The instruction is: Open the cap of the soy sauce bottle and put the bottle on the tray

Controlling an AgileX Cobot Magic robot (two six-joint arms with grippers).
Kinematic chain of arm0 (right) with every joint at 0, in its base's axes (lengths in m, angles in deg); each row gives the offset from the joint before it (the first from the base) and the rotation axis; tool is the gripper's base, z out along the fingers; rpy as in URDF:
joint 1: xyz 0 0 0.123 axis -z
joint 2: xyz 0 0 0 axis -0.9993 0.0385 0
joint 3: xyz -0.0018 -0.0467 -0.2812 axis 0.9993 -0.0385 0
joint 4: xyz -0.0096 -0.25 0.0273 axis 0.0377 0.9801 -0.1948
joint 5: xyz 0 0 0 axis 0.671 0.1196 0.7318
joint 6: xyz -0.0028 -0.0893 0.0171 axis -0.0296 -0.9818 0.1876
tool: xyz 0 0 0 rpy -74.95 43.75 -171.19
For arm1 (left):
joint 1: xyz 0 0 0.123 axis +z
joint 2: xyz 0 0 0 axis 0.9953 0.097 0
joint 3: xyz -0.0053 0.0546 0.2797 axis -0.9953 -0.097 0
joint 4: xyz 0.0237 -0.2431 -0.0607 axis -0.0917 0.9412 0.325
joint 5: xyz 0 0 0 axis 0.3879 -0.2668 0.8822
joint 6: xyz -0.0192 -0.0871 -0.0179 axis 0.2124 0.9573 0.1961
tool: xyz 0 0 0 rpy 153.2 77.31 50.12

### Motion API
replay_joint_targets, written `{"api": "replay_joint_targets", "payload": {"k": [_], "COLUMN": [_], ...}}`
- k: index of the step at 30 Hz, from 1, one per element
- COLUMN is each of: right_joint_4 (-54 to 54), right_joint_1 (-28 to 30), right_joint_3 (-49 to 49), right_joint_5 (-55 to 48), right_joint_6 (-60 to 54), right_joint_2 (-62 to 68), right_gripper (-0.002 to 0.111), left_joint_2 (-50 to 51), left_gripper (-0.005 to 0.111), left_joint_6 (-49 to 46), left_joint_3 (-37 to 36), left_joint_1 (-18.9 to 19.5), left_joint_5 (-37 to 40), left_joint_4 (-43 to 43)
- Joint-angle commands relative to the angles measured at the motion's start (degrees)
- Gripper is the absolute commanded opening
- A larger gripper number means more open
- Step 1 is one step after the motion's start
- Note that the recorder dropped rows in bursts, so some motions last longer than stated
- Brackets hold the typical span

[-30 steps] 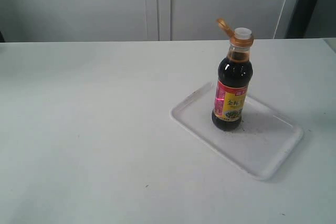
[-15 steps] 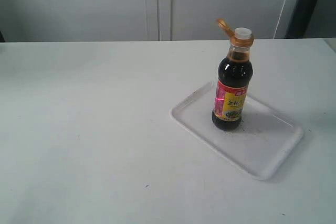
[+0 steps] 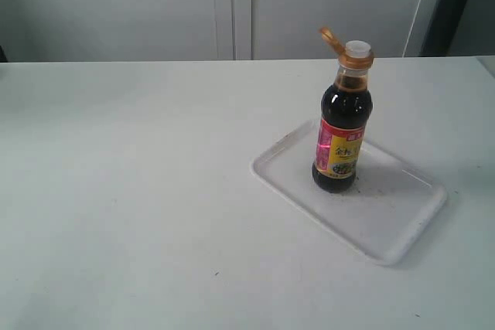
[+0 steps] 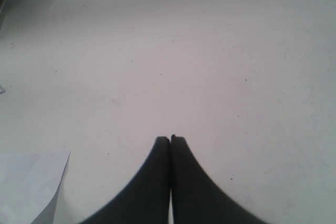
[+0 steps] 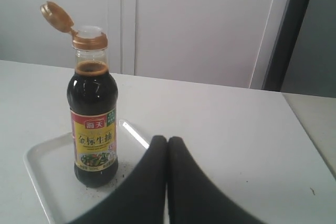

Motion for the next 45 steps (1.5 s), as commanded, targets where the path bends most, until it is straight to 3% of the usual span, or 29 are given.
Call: {"api": "replay_joint_targets", "payload": {"k": [1,16,45], "right_joint_4": [7.17,9.96,13.55], "right_joint_1": [-0.11,-0.11,-0.11], "right_joint_3": [-2.06,-11.74,-11.85], "right_joint_5": [1.01,2.07,-7.35], "right_joint_6": [10.9,12.19,14.75], "right_joint_2": [-0.32,-11.68,-11.68], "right_gripper": [0.0,0.0,0.0], "left_joint_2": [-0.25,-0.25,-0.25], "left_gripper": [0.0,0.0,0.0], "left_joint_6": [-0.02,-0.02,-0.02], "left_joint_3": [-0.2,-0.2,-0.2], "left_joint_1": [0.09,0.09,0.09], "left_joint_5": [-0.11,-0.11,-0.11], "left_joint_4": [0.84,0.84,0.84]}}
